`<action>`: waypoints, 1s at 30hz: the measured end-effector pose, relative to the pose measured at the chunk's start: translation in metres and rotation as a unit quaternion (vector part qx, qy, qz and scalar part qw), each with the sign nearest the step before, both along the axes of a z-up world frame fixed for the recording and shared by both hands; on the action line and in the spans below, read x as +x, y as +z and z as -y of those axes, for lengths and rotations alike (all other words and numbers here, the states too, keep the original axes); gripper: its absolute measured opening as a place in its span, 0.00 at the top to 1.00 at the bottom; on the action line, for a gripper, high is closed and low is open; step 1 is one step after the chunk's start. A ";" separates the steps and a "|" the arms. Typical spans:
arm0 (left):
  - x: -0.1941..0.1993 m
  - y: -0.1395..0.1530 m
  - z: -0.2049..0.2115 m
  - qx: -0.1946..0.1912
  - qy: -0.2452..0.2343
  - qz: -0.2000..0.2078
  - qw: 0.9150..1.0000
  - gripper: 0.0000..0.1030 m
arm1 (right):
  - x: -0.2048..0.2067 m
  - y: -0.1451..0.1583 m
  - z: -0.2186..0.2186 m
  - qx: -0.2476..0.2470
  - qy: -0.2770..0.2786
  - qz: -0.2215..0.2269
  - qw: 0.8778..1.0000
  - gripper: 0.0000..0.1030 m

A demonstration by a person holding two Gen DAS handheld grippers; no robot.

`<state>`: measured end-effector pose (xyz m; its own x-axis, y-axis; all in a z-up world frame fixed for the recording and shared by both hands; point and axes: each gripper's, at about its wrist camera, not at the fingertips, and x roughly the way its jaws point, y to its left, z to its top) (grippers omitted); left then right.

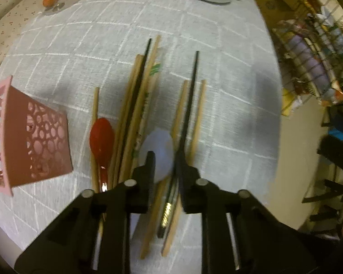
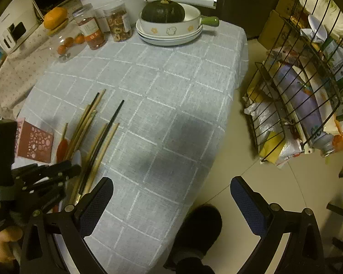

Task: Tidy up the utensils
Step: 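Reach the left gripper down and grasp the white plastic spoon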

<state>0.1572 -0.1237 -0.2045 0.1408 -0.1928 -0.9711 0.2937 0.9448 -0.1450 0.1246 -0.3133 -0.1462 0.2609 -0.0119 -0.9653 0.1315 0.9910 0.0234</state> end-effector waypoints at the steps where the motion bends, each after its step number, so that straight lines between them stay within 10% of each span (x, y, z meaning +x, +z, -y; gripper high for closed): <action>1: 0.003 -0.004 0.000 0.000 0.003 0.000 1.000 0.86 | 0.000 -0.001 0.000 0.000 0.000 -0.002 1.000 0.00; 15: 0.001 0.024 -0.018 -0.031 -0.005 0.043 0.999 1.00 | 0.008 -0.016 -0.012 0.010 -0.001 -0.022 1.000 0.00; 17: 0.001 0.020 -0.021 -0.033 -0.005 0.028 0.999 0.97 | 0.010 -0.017 -0.016 0.011 0.000 -0.023 1.000 0.00; 21: 0.003 0.011 -0.018 -0.027 0.007 0.002 1.000 0.57 | 0.013 -0.020 -0.024 0.008 0.003 -0.028 1.000 0.00; 30: 0.012 -0.006 -0.005 -0.009 0.001 0.010 1.000 0.68 | 0.015 -0.025 -0.026 0.005 0.007 -0.035 0.999 0.00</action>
